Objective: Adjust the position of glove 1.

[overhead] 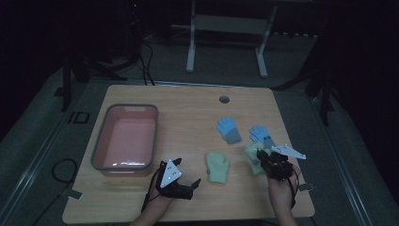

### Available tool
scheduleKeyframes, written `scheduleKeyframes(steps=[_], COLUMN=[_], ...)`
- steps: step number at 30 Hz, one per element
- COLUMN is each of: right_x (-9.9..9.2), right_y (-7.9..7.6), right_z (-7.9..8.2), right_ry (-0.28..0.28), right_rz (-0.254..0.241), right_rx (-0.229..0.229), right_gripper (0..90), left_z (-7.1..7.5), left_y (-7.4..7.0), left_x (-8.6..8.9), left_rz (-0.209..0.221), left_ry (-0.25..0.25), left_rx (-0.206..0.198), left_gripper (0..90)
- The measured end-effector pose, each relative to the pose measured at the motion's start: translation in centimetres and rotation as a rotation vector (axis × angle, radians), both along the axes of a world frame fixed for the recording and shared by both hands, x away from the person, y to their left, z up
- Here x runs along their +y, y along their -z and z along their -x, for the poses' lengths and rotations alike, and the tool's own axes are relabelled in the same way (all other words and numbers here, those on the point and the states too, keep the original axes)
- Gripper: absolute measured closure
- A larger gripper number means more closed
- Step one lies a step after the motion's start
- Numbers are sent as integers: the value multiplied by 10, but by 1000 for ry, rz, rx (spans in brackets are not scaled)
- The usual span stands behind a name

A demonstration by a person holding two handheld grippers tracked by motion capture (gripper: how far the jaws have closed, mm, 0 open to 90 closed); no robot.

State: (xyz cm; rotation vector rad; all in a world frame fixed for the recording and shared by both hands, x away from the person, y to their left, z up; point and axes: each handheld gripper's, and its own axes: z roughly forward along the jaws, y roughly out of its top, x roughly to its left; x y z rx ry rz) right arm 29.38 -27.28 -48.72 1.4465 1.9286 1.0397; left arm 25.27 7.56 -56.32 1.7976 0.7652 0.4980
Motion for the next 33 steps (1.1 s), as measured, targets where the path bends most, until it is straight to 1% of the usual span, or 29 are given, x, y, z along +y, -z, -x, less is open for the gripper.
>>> scheduleKeyframes(steps=[1,2,4,7,9,11,12,14,16,17,18,19,20,26,28,29,30,31,32,33], right_x=[1,2,2,2,2,3,3,6,7,9,9,8,7,6,6,6,5,4,4,3], right_y=[2,4,10,19,26,33,36,43,45,54,54,62,62,58,57,55,53,51,50,50], right_z=[2,4,8,13,12,12,11,9,9,7,7,6,6,5,4,3,3,2,2,2], right_ry=[25,39,75,127,141,152,154,154,152,159,159,161,163,143,134,115,101,69,43,33], right_rz=[-6,-10,-36,-49,-52,-36,-44,-37,-35,-19,-19,-17,-21,-16,-10,-1,-3,4,27,39], right_rx=[13,17,28,41,60,66,75,90,94,108,108,119,115,126,131,136,137,137,136,135], right_gripper=[849,849,849,849,849,849,848,847,847,838,838,815,803,708,697,679,655,647,659,660], left_z=[0,0,0,0,0,1,1,1,1,0,0,1,1,1,1,1,0,0,0,0], left_y=[0,0,0,0,0,0,0,0,0,0,0,0,0,0,0,0,0,0,0,0], left_x=[0,0,0,0,0,-1,-1,0,0,0,0,0,0,0,0,0,0,0,0,0], left_rz=[-3,-2,-1,-1,-3,-6,-6,-4,-4,-4,-4,-4,-4,-4,-5,-4,-2,-1,-1,-1], left_ry=[1,1,1,2,2,3,3,2,2,2,2,3,3,6,6,7,7,7,7,7], left_rx=[-2,-2,-1,-2,-3,-5,-5,-4,-4,-3,-3,-4,-4,-4,-5,-4,-3,-2,-2,-2], left_gripper=[3,3,3,3,3,3,3,3,3,3,3,3,3,3,3,3,3,3,3,3])
